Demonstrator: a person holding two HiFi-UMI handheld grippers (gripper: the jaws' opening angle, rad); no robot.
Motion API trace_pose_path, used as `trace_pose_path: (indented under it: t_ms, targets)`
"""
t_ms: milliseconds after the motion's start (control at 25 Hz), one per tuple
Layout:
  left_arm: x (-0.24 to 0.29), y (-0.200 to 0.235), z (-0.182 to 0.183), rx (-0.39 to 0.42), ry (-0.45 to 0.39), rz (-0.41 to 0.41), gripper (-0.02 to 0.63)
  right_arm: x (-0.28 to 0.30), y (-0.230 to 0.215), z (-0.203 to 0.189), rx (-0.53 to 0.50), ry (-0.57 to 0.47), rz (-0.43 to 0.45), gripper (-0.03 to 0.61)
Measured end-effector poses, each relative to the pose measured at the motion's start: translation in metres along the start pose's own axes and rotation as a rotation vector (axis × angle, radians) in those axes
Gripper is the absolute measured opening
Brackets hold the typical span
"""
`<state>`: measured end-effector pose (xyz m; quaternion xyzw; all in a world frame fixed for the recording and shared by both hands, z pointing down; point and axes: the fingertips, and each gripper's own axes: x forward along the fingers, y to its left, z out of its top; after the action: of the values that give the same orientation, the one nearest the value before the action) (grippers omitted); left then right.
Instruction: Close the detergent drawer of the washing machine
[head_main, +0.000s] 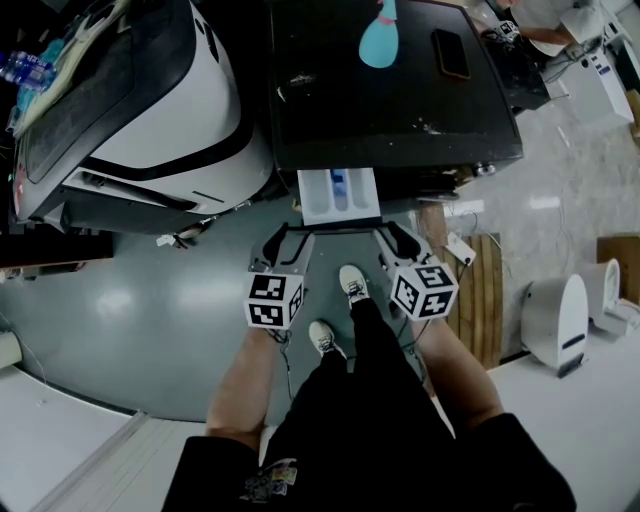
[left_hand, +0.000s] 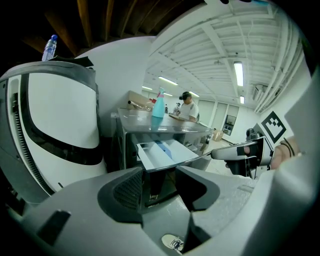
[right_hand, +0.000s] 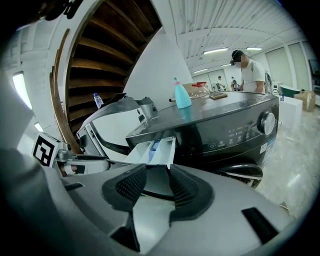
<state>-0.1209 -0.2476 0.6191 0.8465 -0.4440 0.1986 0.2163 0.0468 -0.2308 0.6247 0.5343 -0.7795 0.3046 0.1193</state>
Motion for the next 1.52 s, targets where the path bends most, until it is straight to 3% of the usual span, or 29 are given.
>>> trace_pose_path:
  t_ms: [1520]
  targets:
    - [0.062, 0.050, 0.052, -0.051, -0.028, 0.154, 0.207, 0.076, -0.024, 0.059, 0.043, 0.005, -0.035, 0.155]
